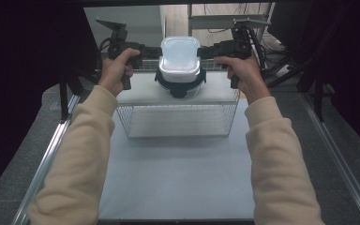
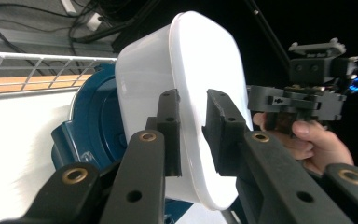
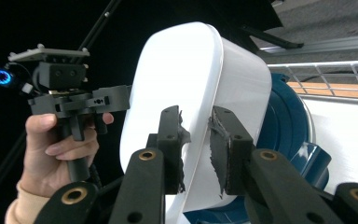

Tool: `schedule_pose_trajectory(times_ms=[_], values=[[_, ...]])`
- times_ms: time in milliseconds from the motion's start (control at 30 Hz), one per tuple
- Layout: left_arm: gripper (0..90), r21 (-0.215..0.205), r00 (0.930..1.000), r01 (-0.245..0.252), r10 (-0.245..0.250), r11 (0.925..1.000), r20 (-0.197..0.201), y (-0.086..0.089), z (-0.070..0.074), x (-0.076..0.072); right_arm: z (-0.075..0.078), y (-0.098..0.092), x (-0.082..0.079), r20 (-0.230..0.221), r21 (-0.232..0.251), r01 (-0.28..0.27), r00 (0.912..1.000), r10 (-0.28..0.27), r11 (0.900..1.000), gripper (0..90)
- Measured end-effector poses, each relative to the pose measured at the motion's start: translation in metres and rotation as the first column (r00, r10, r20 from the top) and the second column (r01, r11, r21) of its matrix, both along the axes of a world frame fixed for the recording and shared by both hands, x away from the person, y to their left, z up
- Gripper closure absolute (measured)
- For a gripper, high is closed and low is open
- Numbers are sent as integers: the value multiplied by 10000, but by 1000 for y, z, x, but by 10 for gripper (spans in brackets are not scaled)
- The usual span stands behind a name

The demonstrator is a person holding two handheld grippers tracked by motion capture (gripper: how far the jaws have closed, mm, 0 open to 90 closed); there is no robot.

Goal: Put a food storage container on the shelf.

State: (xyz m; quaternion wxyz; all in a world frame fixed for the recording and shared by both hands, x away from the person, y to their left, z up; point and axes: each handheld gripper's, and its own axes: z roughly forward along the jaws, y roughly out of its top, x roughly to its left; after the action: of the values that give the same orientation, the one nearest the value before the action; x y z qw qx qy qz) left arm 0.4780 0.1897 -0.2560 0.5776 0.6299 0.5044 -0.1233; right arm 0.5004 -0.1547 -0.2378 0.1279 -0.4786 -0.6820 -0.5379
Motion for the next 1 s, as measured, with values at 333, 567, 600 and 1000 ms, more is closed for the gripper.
schedule_pose_trajectory(times_ms=[333, 567, 600, 1000], values=[[729, -256, 9989, -335, 326, 9991, -336, -2, -11, 12, -11, -1, 15, -682, 206, 407, 9969, -392, 9990, 708], [724, -350, 9991, -329, 320, 9988, -265, -2, -13, 11, -12, -2, 16, -718, 362, 418, 9967, -391, 9985, 707], [717, -315, 9993, -294, 287, 9991, -227, -3, -13, 11, -12, -2, 16, -689, 333, 412, 9969, -389, 9986, 704], [372, 1266, 9781, -1377, 1147, 9824, 1736, 10, -2, -27, 10, -10, -21, 1807, -514, 383, 9831, -284, 9979, 397]])
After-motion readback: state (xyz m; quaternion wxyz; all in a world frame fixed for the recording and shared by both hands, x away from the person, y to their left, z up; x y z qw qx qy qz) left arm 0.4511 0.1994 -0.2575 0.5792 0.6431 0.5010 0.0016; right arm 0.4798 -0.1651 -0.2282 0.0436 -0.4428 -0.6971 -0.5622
